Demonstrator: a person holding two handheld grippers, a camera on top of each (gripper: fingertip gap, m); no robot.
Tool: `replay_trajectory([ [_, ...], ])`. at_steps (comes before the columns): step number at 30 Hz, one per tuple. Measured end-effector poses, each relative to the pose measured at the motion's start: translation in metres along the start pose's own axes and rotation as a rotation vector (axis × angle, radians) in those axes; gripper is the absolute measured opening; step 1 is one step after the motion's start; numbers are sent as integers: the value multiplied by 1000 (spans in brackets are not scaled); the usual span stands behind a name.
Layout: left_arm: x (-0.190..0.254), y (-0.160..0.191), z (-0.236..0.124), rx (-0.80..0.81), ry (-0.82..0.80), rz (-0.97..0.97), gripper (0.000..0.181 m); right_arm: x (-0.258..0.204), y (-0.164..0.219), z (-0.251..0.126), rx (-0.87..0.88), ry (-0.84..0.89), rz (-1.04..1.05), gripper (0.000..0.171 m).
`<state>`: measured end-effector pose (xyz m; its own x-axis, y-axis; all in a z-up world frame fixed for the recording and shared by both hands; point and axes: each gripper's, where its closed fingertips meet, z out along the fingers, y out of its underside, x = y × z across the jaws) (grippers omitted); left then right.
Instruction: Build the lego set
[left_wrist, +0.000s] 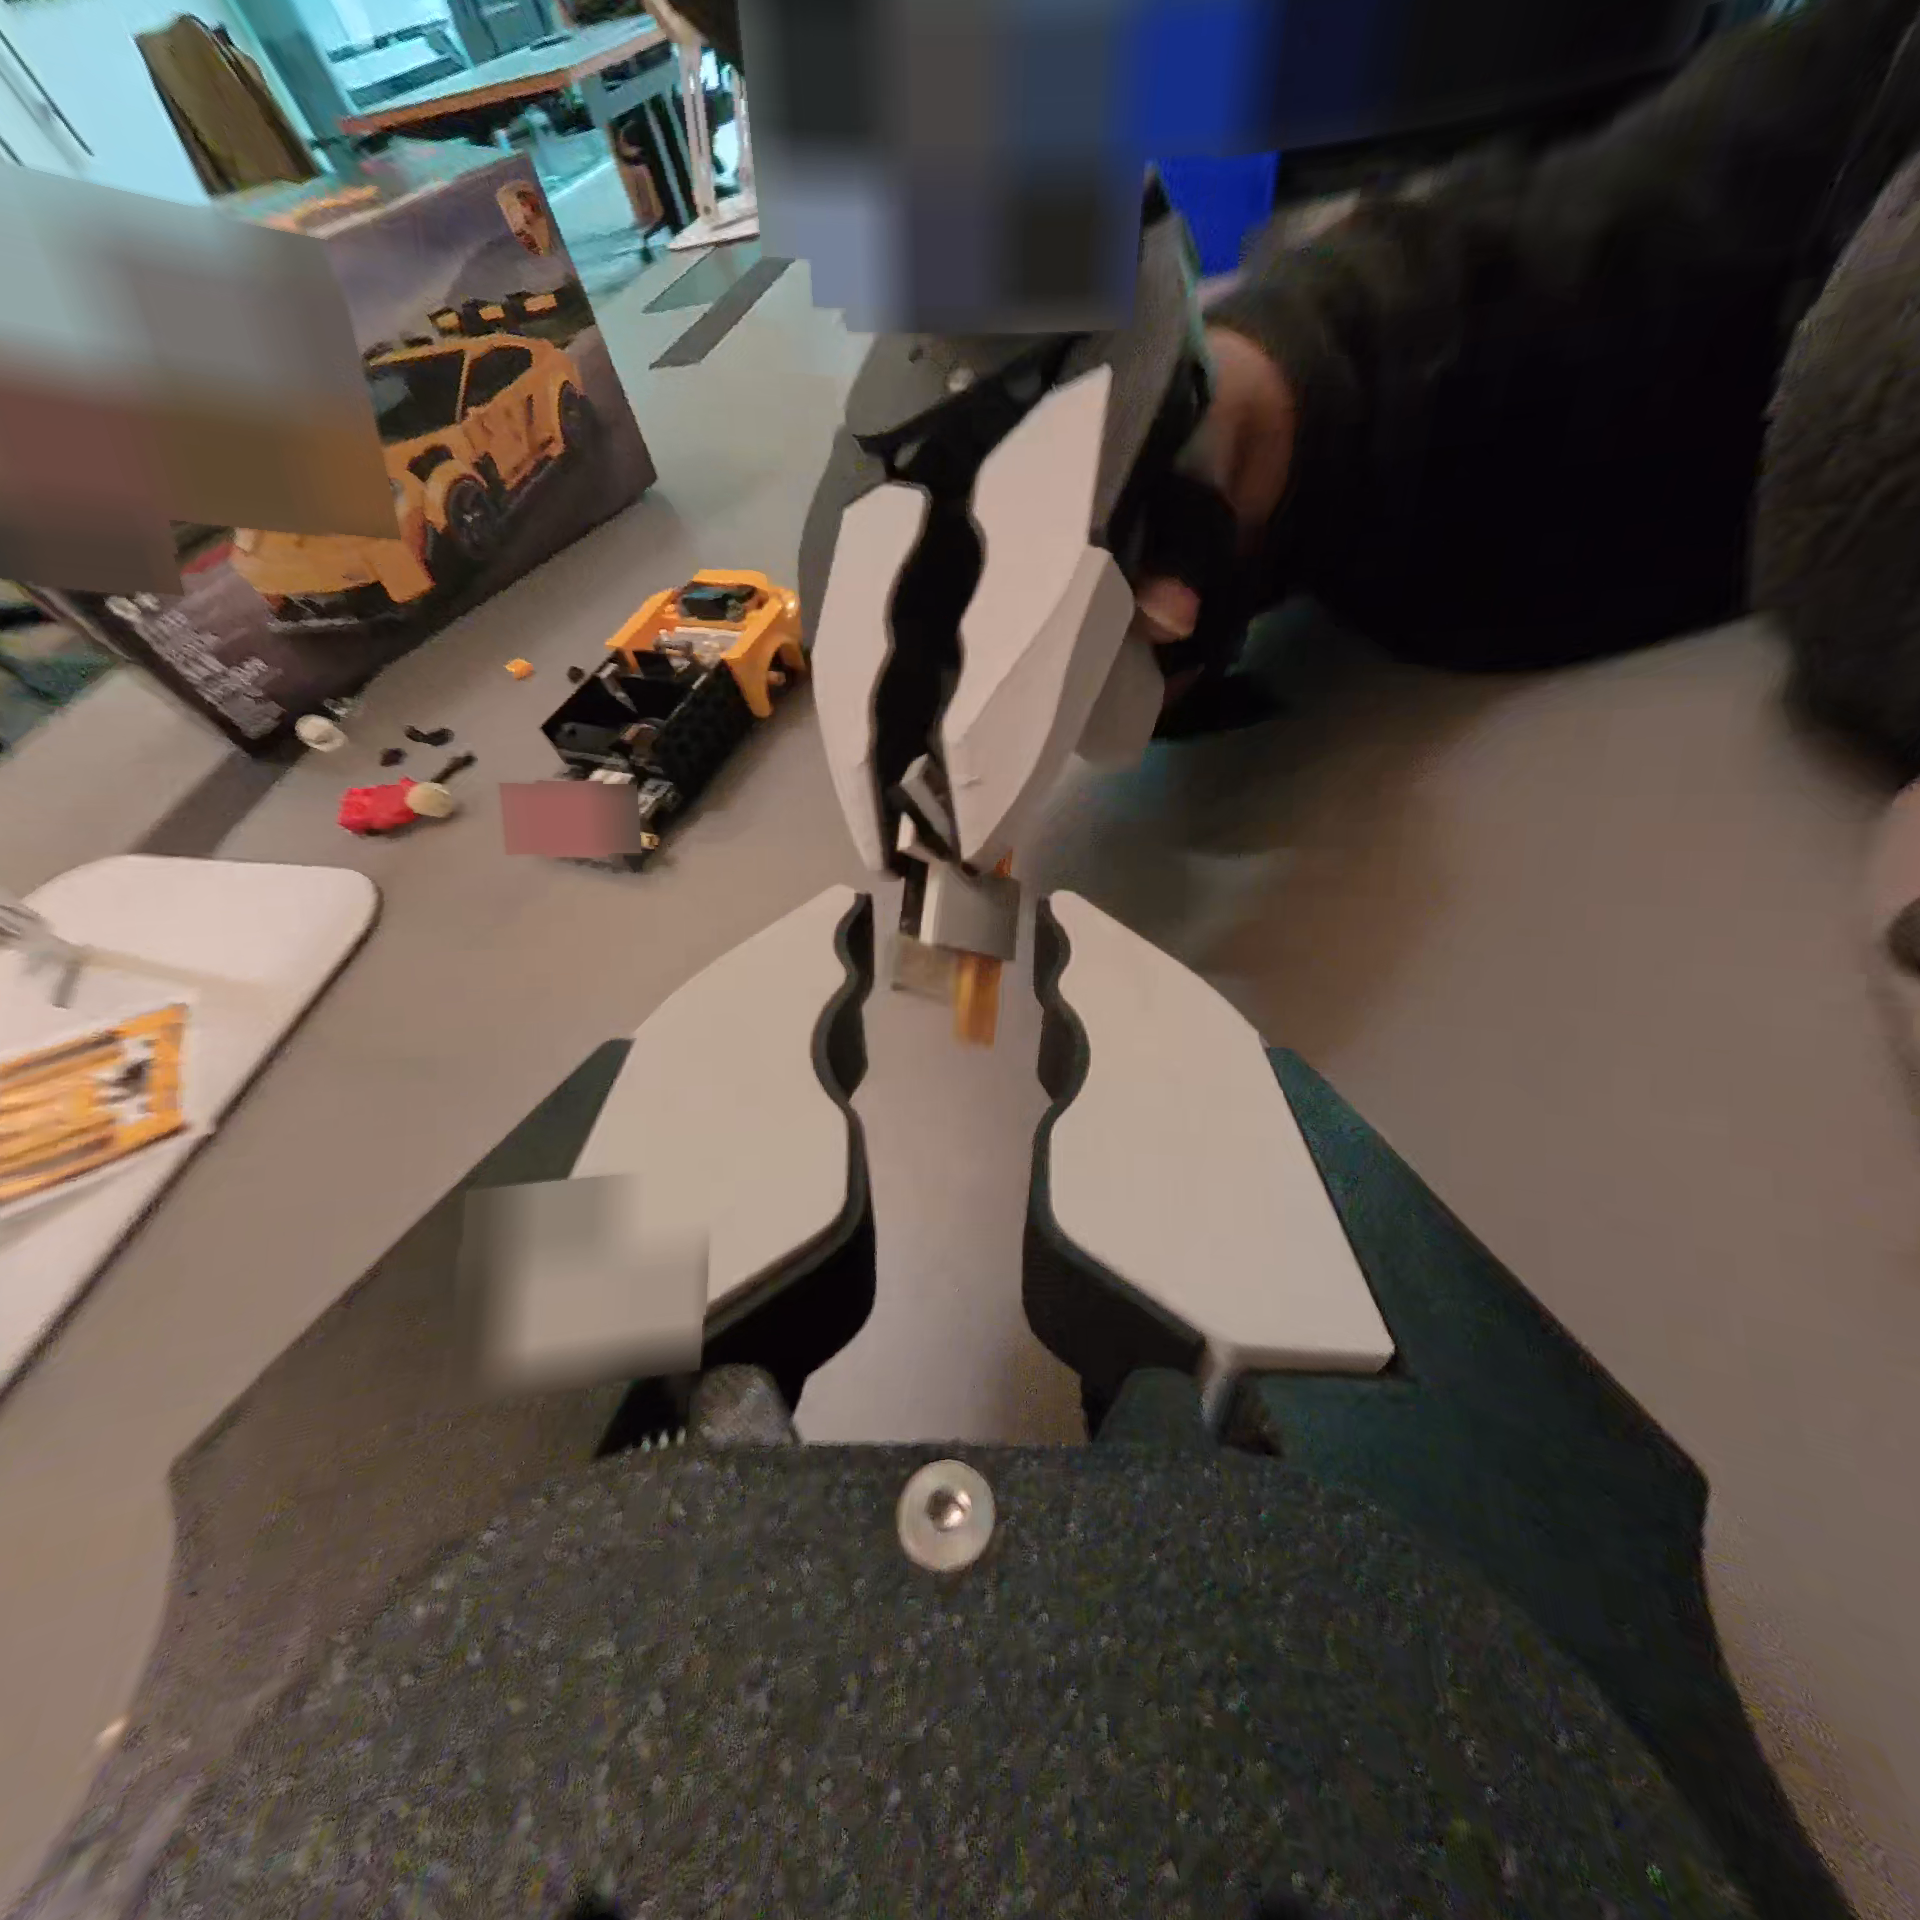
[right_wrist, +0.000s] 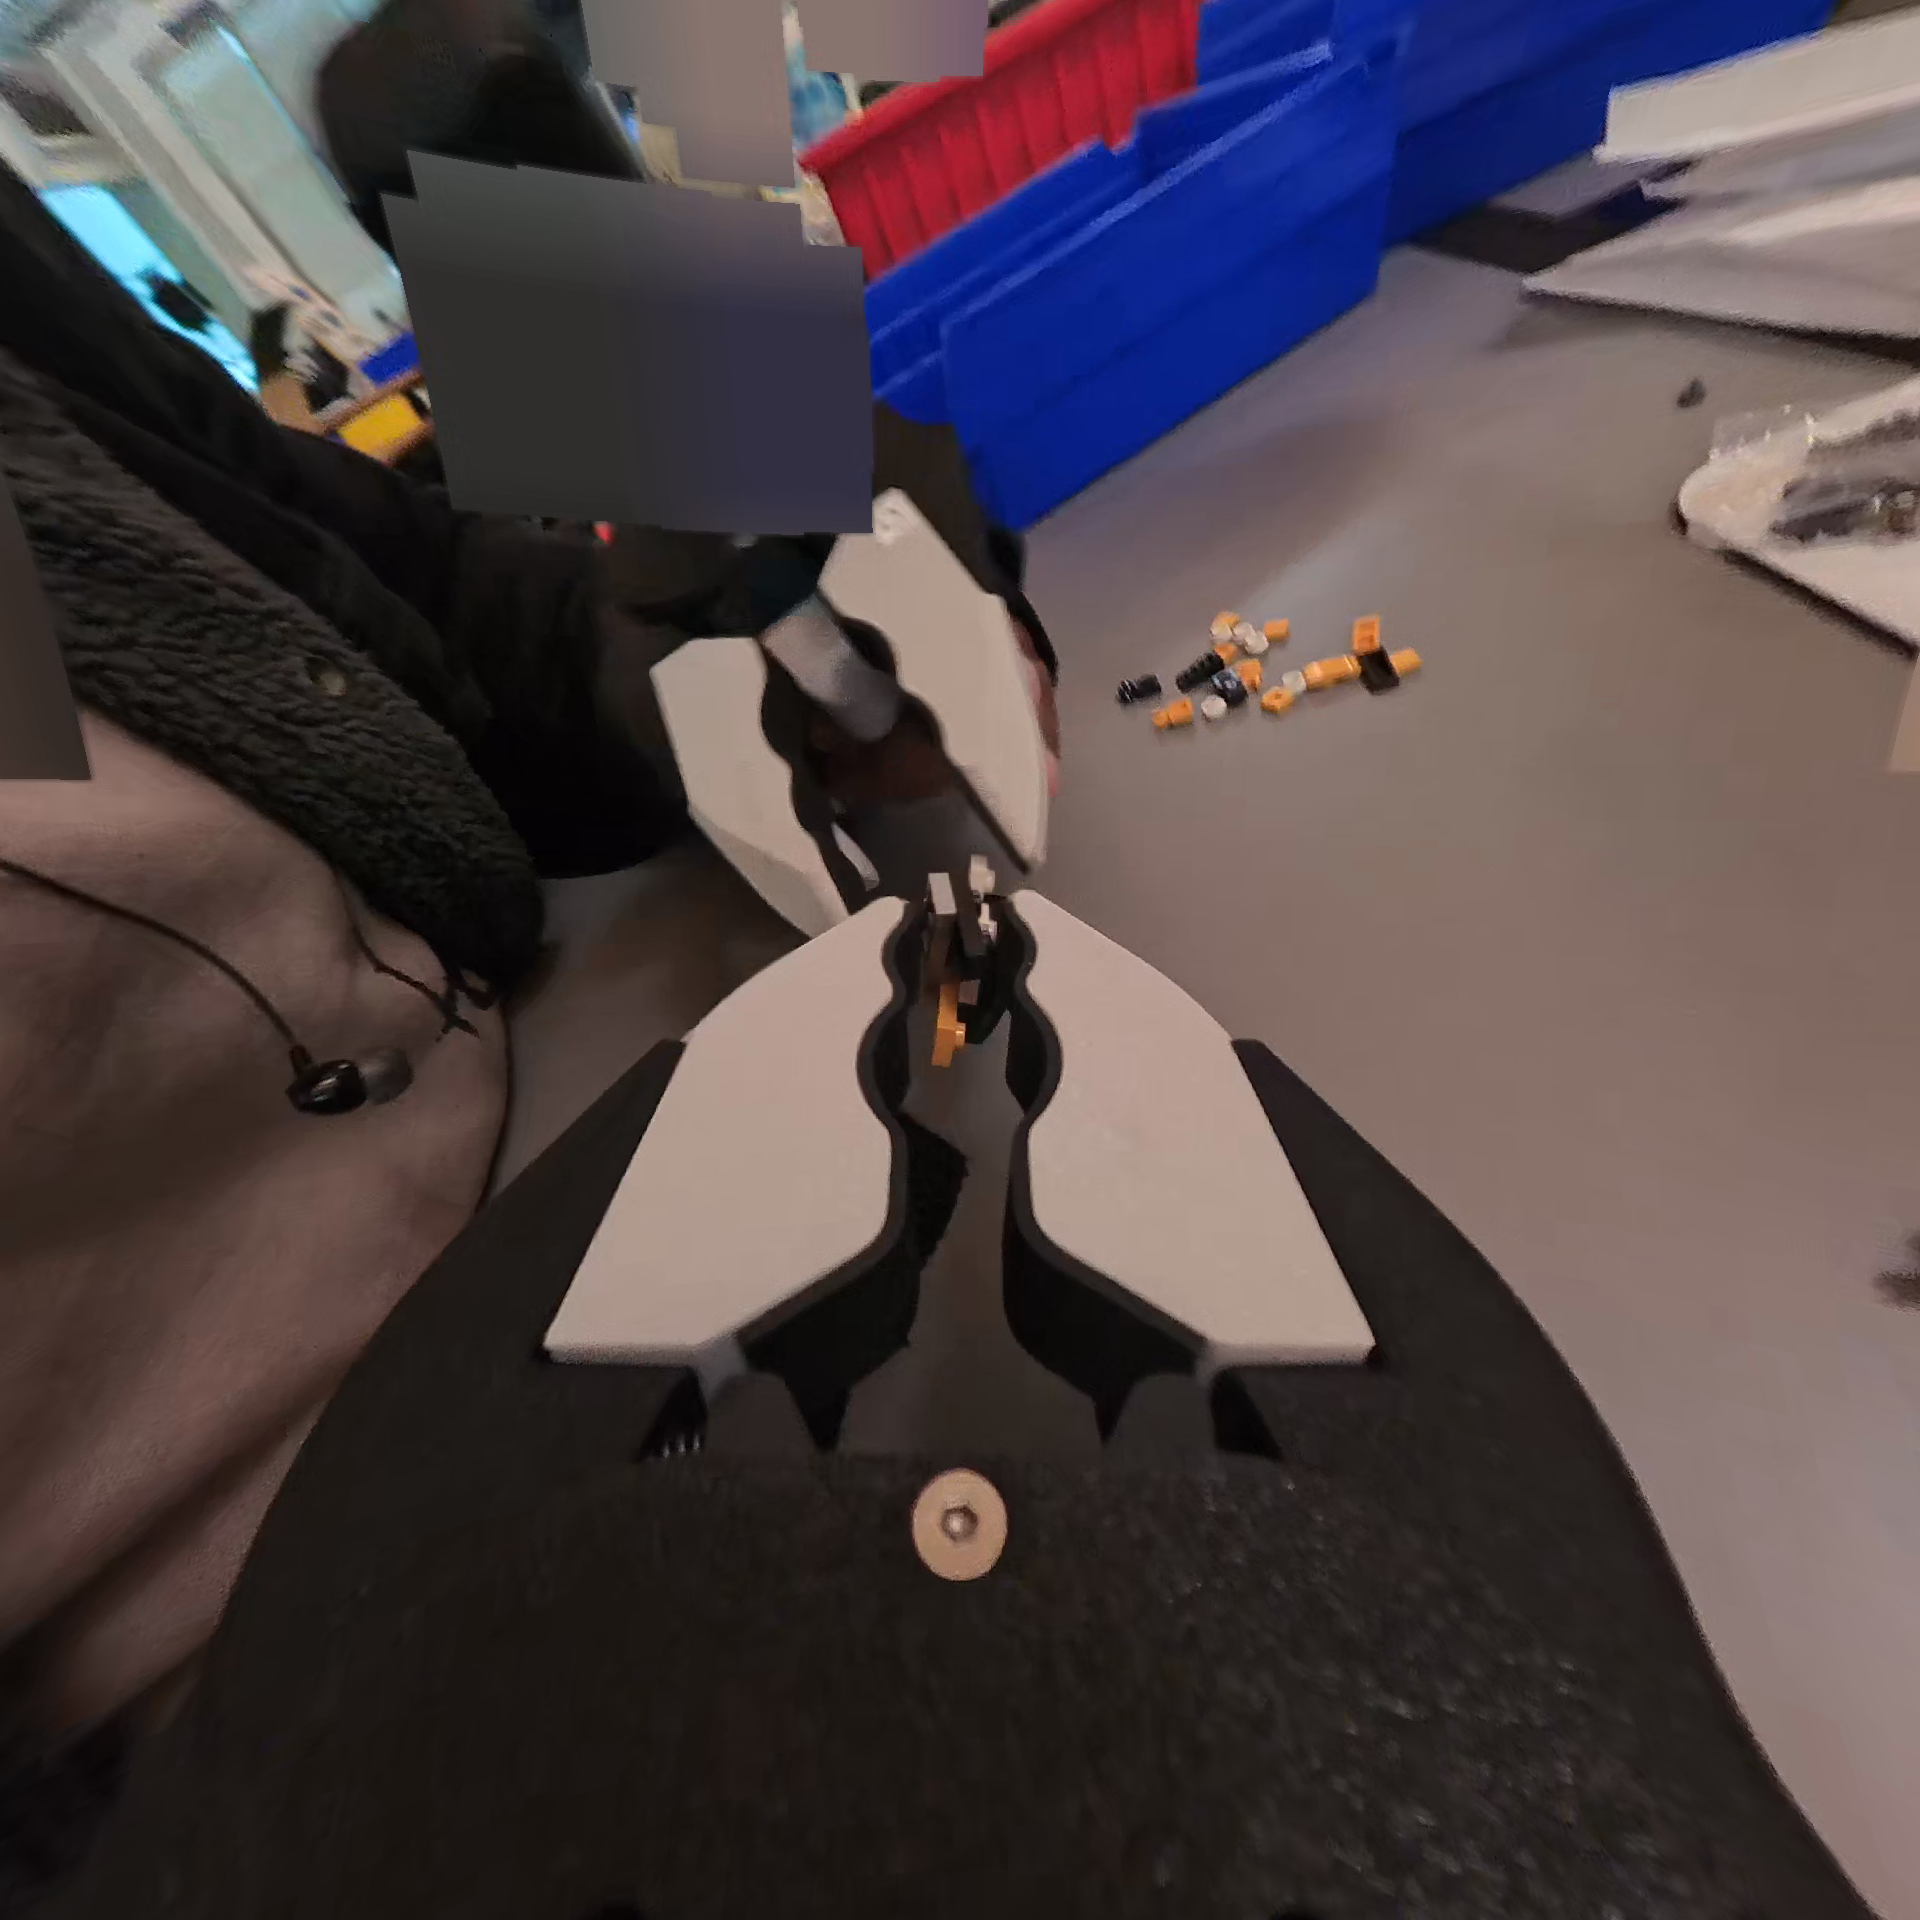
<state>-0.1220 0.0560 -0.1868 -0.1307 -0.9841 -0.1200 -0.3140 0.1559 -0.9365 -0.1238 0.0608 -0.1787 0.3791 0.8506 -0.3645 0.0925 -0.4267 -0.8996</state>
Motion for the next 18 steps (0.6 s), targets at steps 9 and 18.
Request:
replay_trajectory([
  [9, 17, -28, -6, 209, 331, -482, 33, -28, -31, -10, 223, -113, -137, 13],
  [18, 13, -19, -10, 47, 236, -362, 13, -26, -21, -6, 150, -99, -199, 14],
])
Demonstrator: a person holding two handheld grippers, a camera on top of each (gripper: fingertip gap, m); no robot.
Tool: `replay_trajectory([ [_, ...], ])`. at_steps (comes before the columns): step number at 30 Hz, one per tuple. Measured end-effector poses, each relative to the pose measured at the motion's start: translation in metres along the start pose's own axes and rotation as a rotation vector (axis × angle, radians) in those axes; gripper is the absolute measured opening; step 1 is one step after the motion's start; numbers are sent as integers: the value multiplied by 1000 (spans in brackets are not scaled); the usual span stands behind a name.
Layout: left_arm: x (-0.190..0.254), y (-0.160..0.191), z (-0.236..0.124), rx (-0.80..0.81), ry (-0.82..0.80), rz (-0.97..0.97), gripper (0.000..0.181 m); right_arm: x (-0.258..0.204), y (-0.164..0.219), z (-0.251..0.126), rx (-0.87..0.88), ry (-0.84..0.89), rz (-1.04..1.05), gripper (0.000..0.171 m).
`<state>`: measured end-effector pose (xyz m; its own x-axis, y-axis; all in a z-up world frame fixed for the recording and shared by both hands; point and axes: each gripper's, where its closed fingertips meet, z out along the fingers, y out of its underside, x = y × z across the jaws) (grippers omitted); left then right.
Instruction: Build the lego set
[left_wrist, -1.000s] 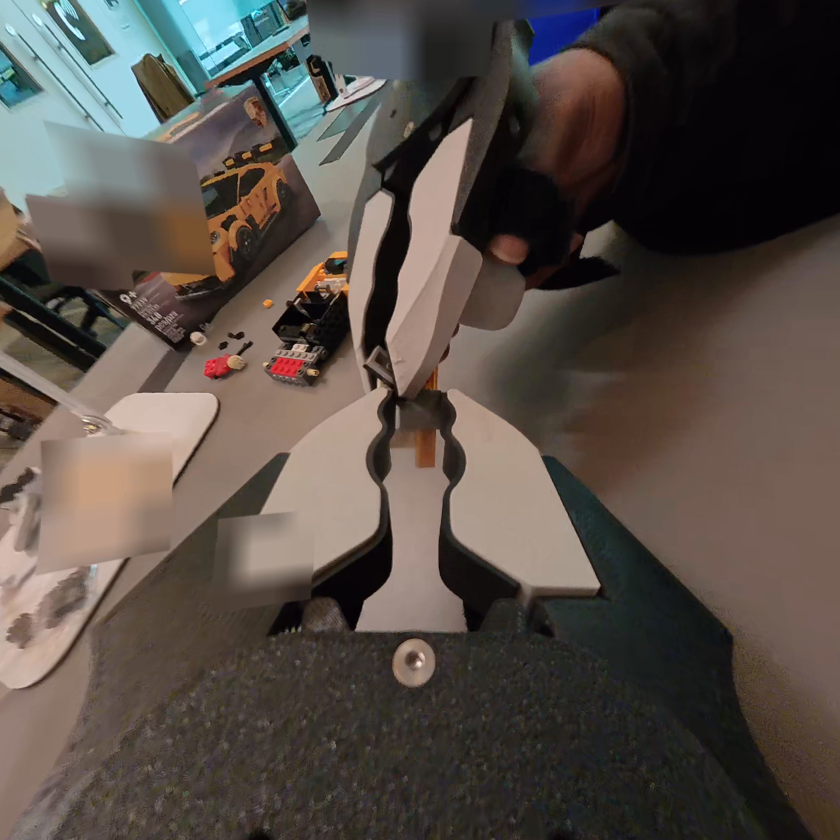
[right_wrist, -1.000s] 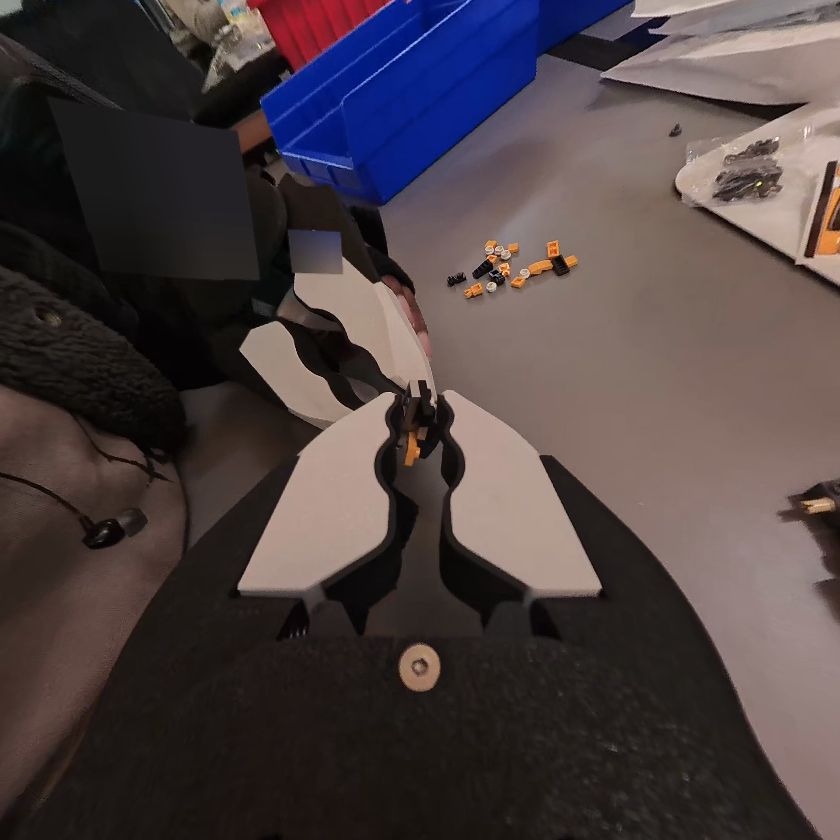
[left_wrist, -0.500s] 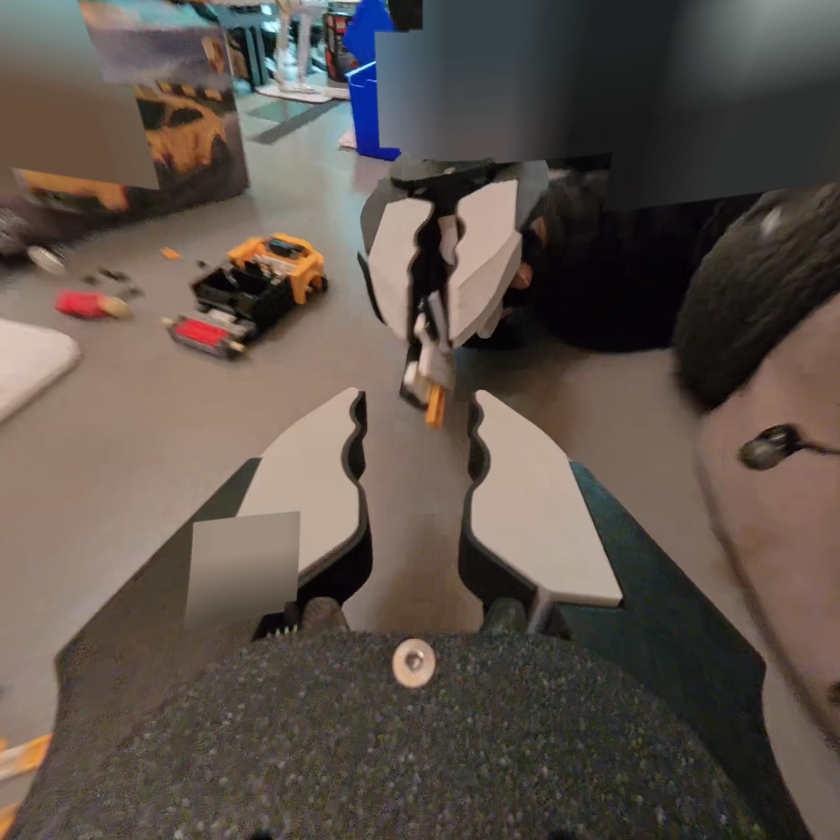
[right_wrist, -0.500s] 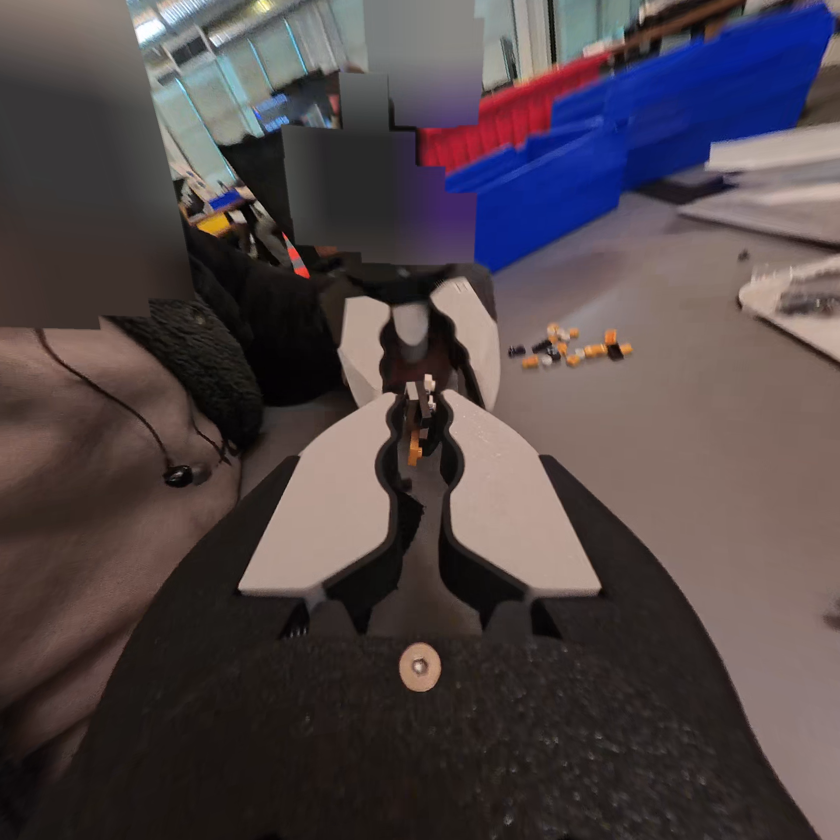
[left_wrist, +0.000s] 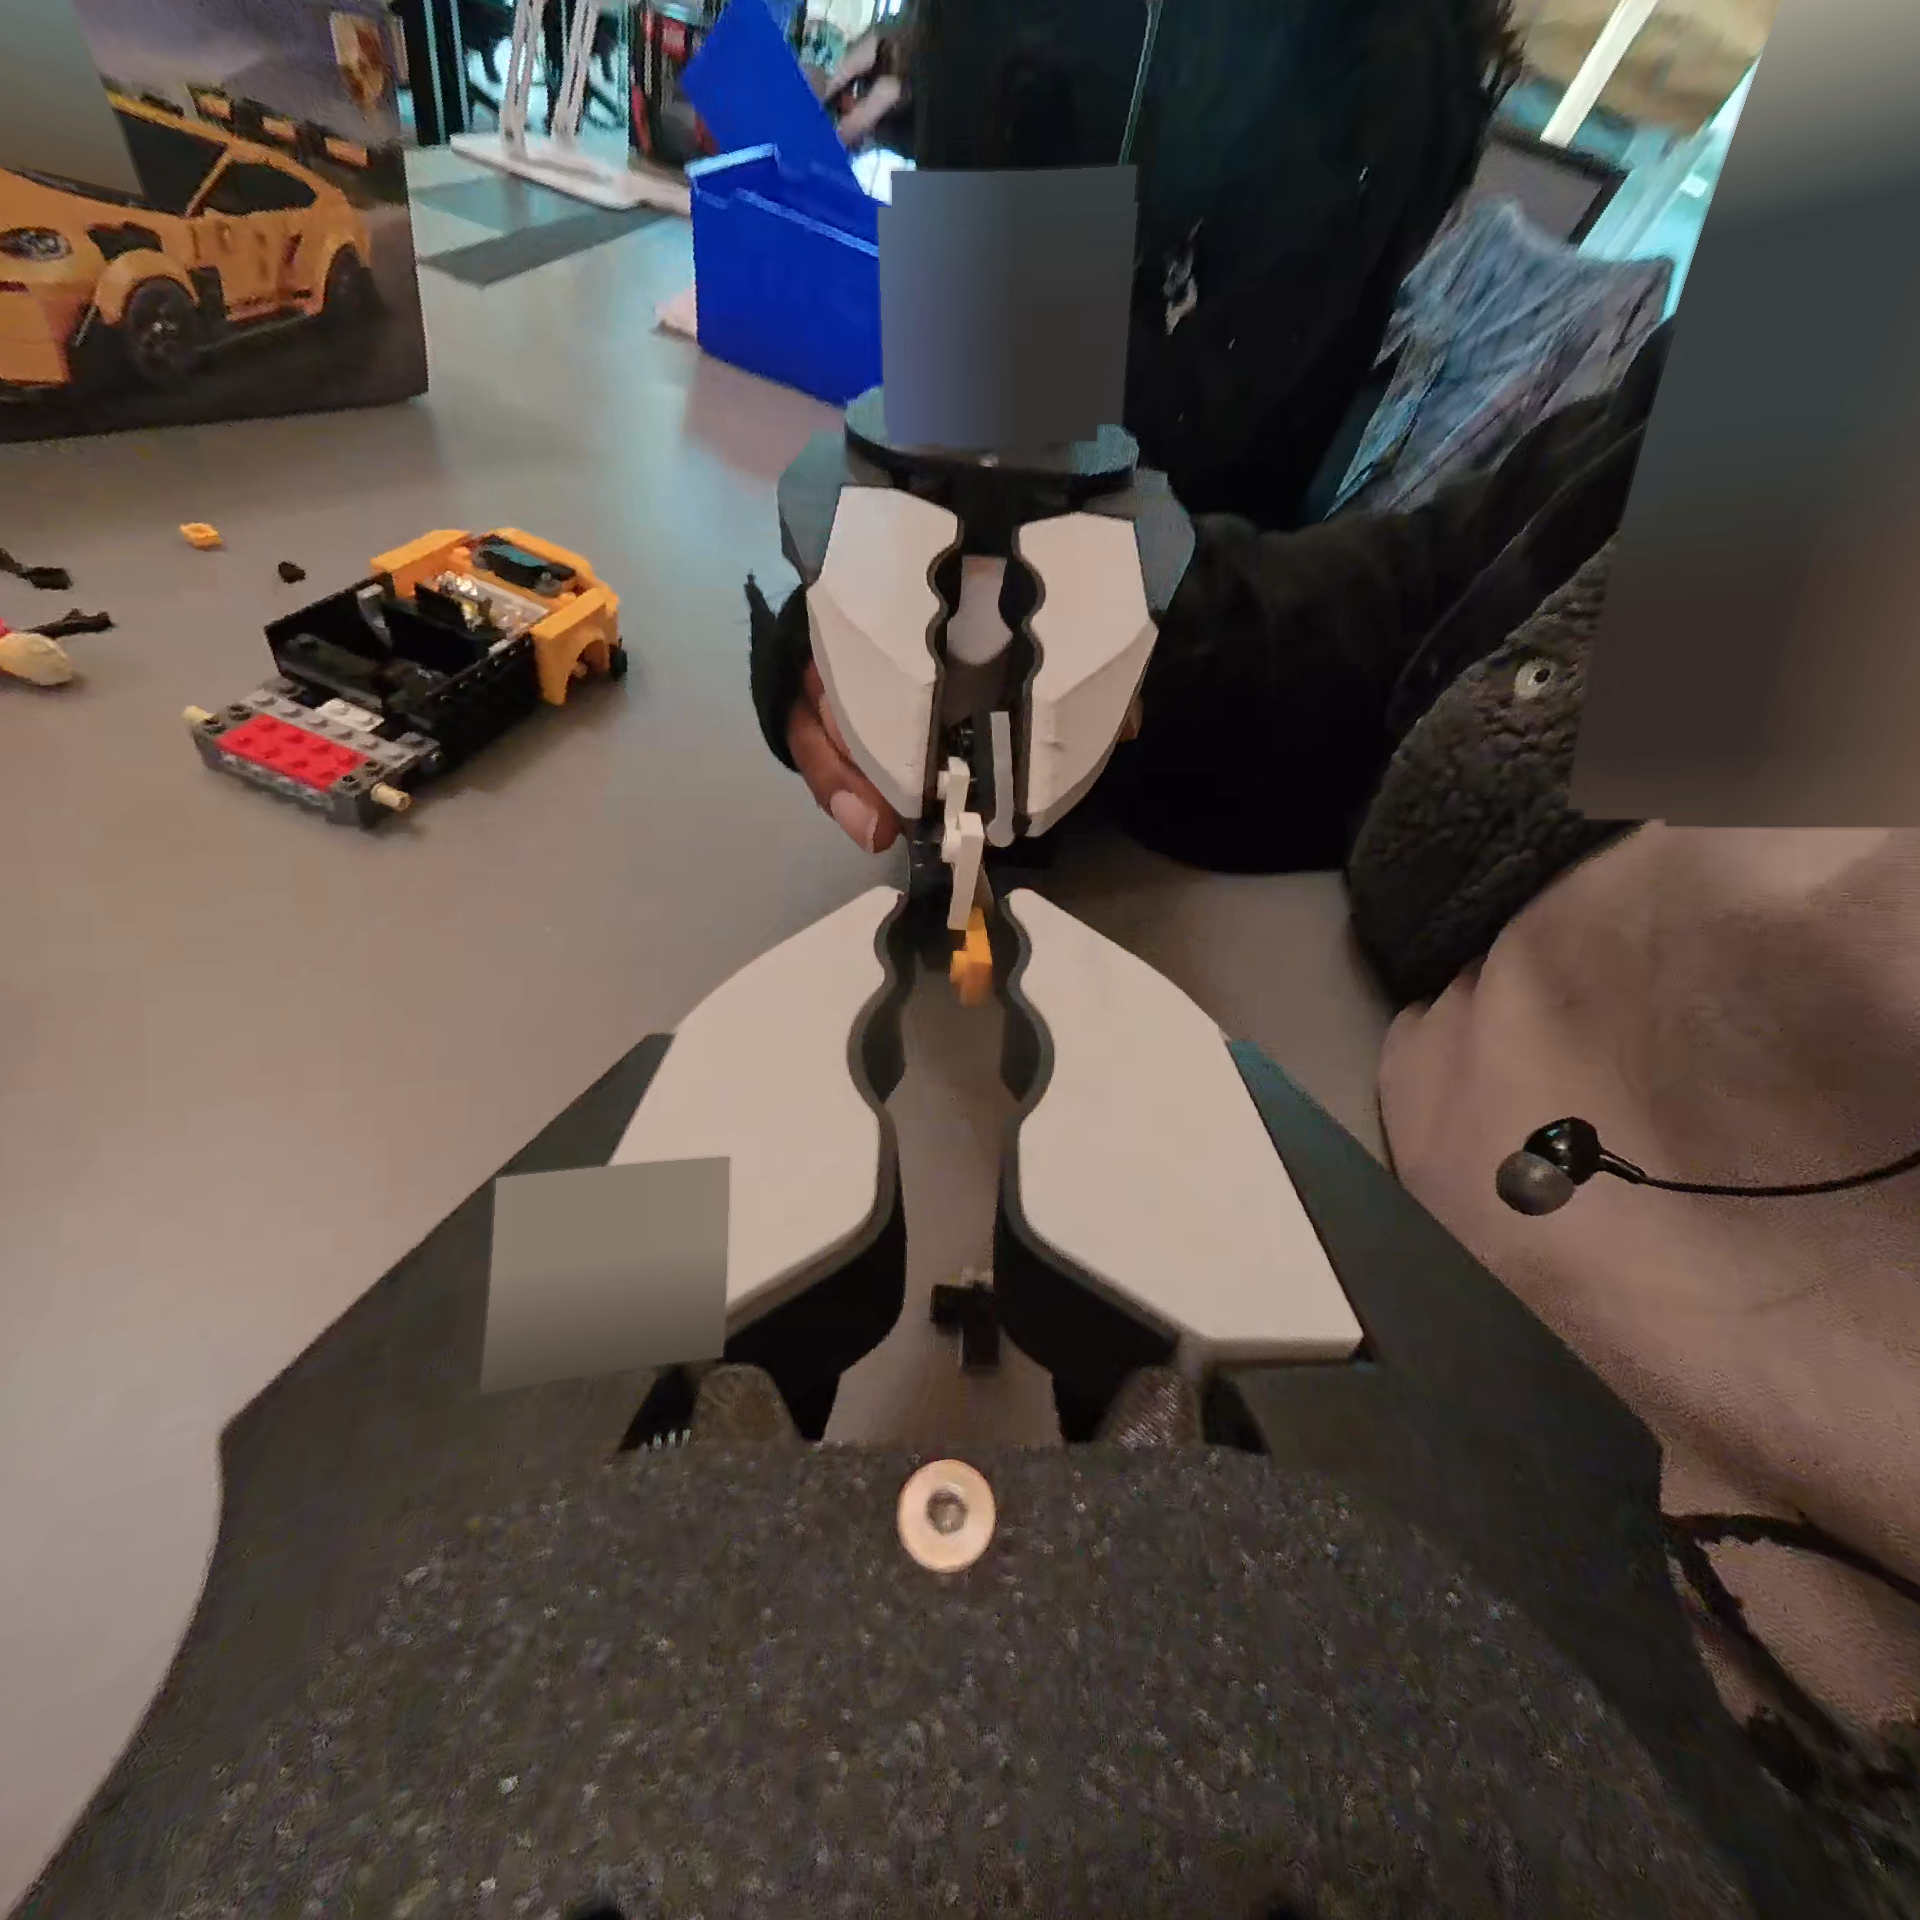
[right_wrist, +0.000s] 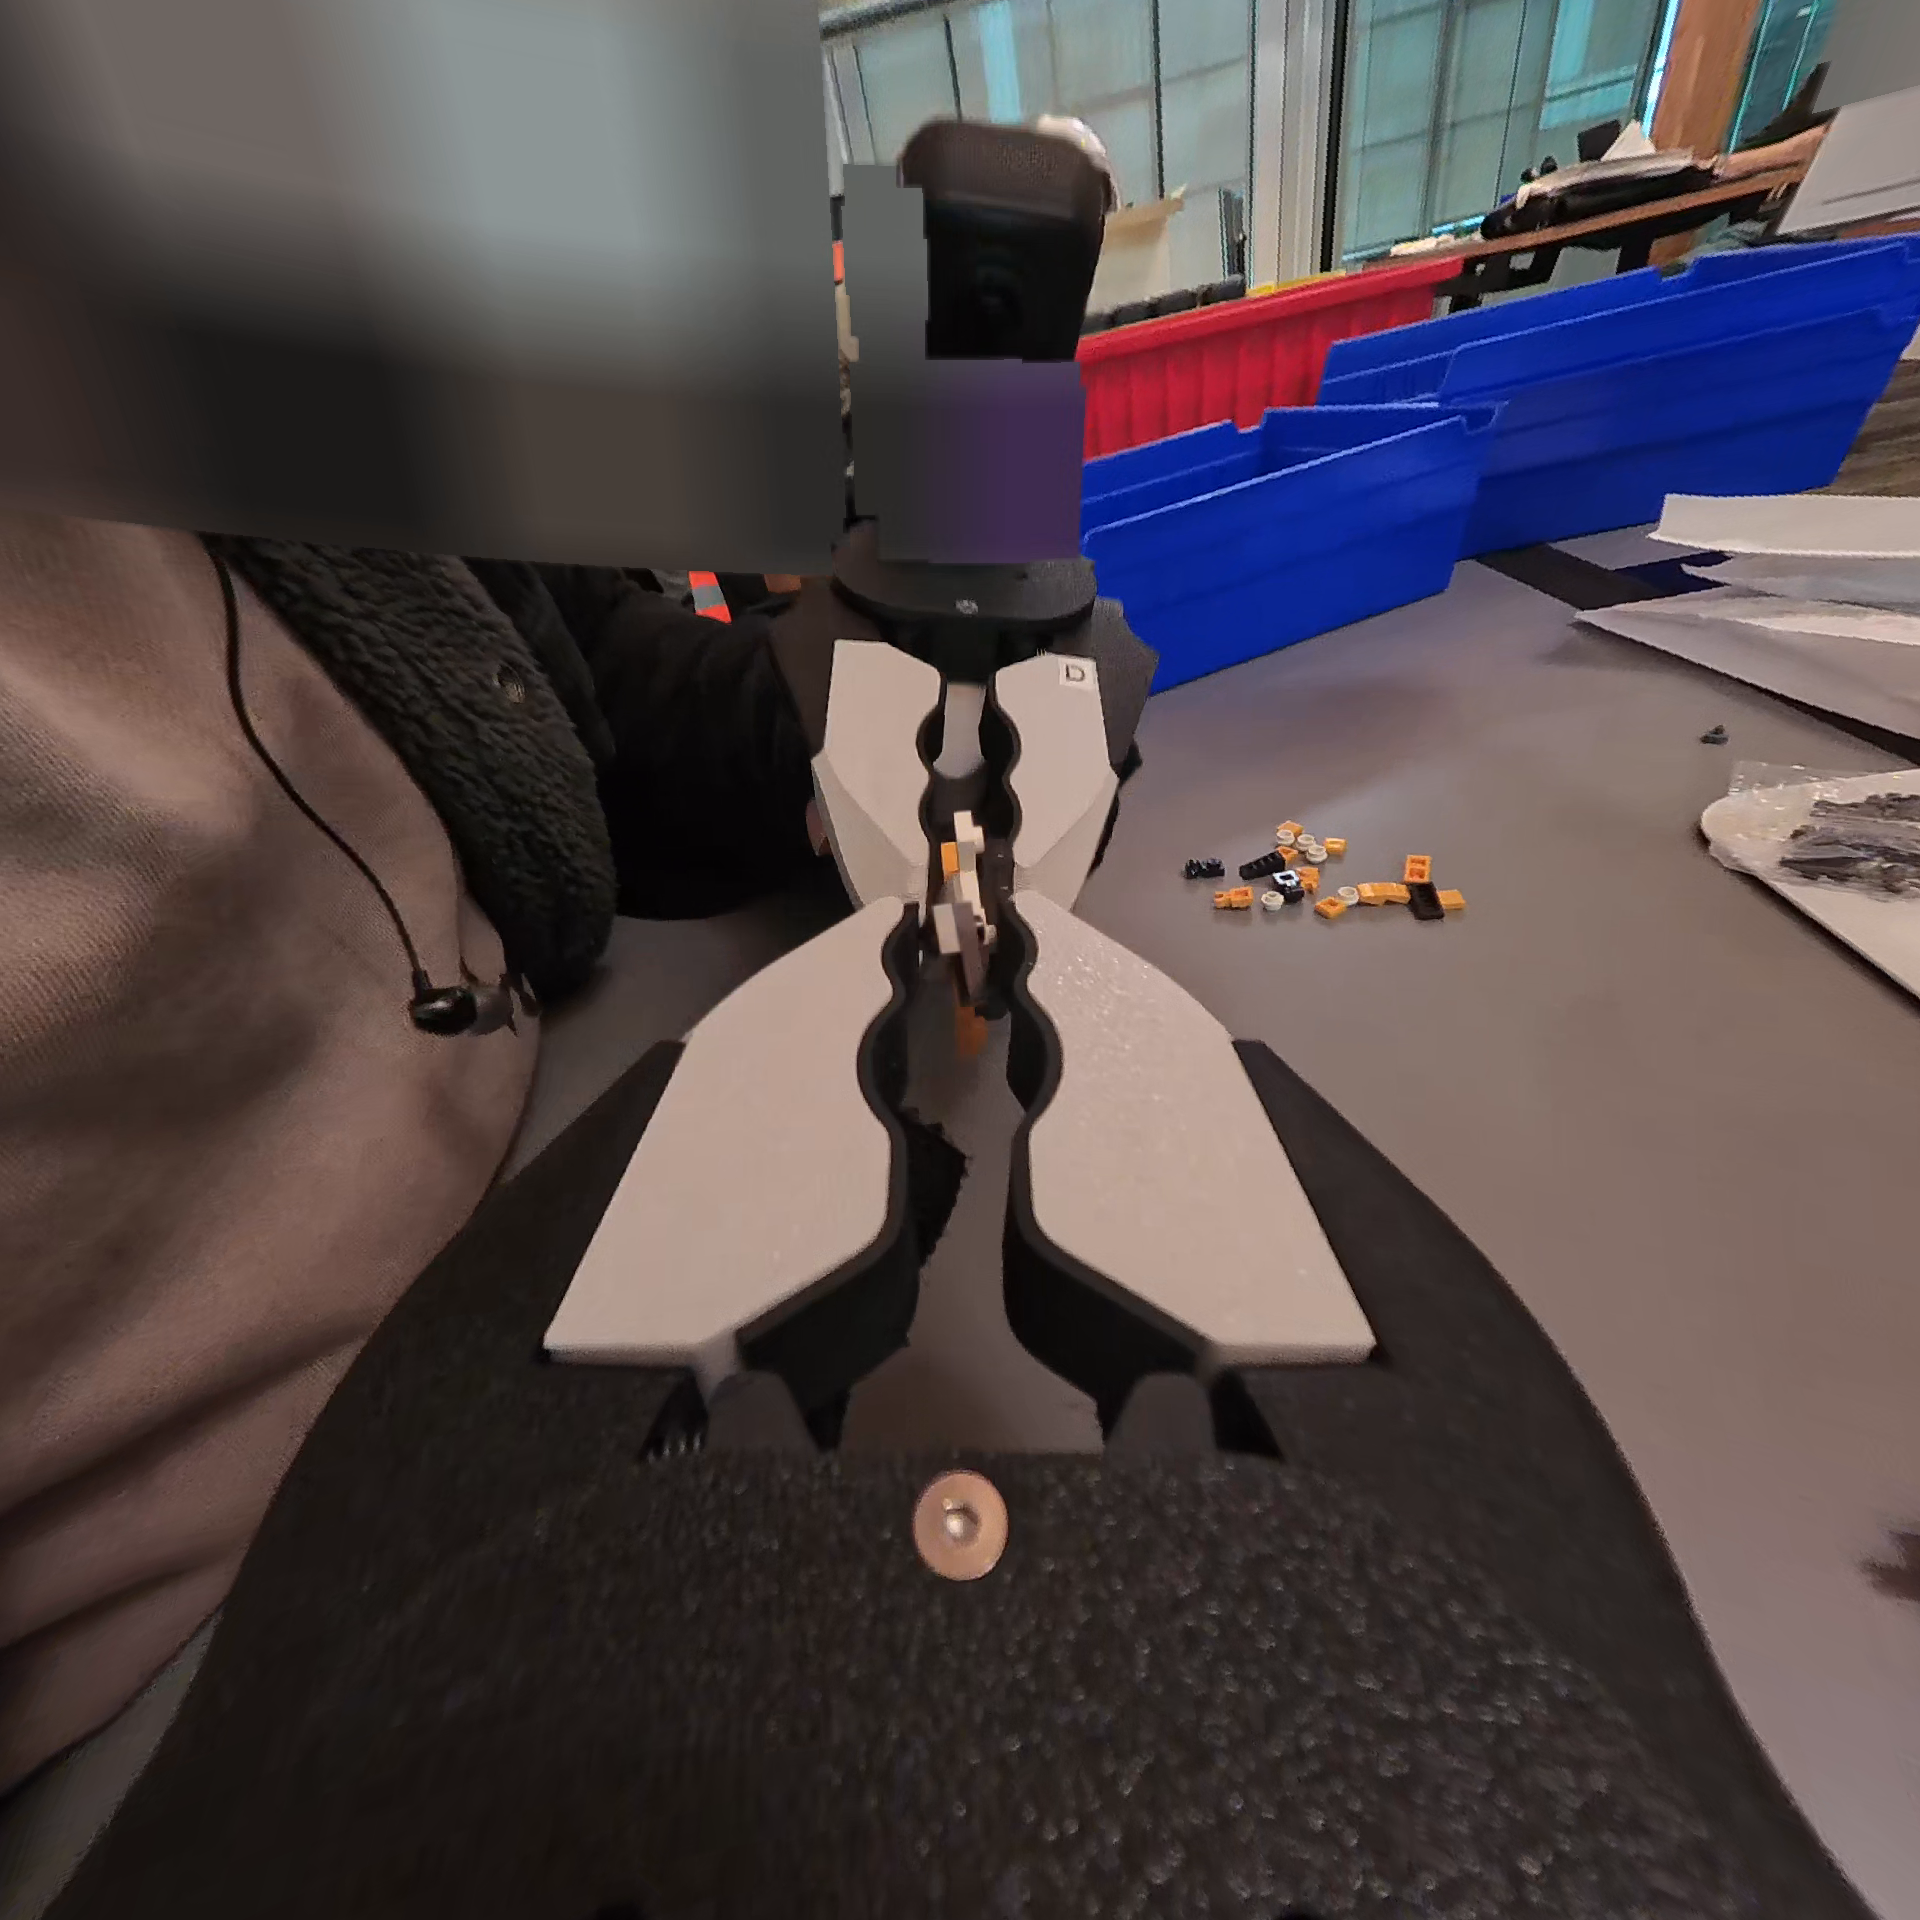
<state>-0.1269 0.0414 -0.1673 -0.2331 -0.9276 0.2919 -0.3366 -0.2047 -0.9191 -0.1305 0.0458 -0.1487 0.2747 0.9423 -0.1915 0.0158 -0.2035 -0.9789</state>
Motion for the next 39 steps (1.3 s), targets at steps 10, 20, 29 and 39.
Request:
replay_trajectory([
  [10, -3, 23, -2, -243, -49, -15, 13, 0, 24, 6, -166, 7, -56, 14],
  [20, 10, 48, -8, -435, 34, -102, 13, -14, 46, 17, -295, -38, -112, 10],
  [29, 9, 51, -10, -441, 32, -80, 13, -13, 47, 20, -305, -19, -119, 10],
  [39, 3, 47, -10, -408, 8, -28, 13, -7, 54, 13, -362, 5, -114, 15],
])
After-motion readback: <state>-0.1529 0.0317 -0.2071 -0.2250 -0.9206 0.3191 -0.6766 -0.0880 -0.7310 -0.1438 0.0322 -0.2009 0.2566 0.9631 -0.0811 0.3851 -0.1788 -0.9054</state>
